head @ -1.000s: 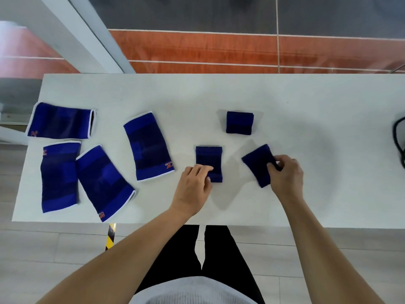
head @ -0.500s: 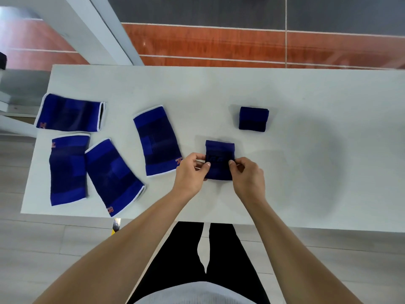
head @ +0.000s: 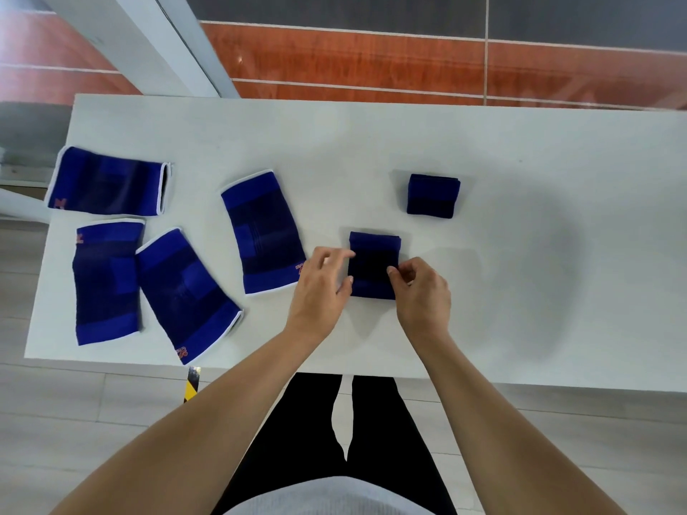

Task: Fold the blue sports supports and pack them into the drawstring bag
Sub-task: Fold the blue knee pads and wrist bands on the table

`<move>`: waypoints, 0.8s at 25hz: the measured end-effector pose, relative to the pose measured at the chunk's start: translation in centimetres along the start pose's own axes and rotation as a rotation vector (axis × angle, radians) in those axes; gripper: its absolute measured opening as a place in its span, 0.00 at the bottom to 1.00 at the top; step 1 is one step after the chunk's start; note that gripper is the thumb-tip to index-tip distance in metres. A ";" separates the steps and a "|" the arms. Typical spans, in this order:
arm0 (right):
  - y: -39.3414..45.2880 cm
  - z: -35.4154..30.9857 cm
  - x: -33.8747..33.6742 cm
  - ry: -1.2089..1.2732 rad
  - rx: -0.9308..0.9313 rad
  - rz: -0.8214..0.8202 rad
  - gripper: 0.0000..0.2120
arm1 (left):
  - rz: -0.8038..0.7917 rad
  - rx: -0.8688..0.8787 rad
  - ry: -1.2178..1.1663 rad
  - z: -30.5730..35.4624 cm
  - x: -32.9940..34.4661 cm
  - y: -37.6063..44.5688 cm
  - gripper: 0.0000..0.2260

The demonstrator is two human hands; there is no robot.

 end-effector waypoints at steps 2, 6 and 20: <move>0.3 0.0 -0.1 -0.009 0.005 0.003 0.11 | -0.079 0.254 0.174 1.4 1.4 -1.0 0.19; -0.8 0.8 0.2 -0.002 0.120 -0.048 0.17 | -0.106 0.378 0.291 1.2 2.7 -2.0 0.18; -2.0 2.0 1.9 0.447 0.540 -0.244 0.11 | -0.107 0.402 0.327 1.7 2.7 -2.6 0.25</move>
Point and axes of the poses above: each hand's wrist, its own y-axis towards the middle knuckle, its own x-axis out of the palm, z = x × y, the point moved 10 cm from there along y, towards the middle knuckle, and after that the axes turned 13 degrees about z, right-handed, at the moved point
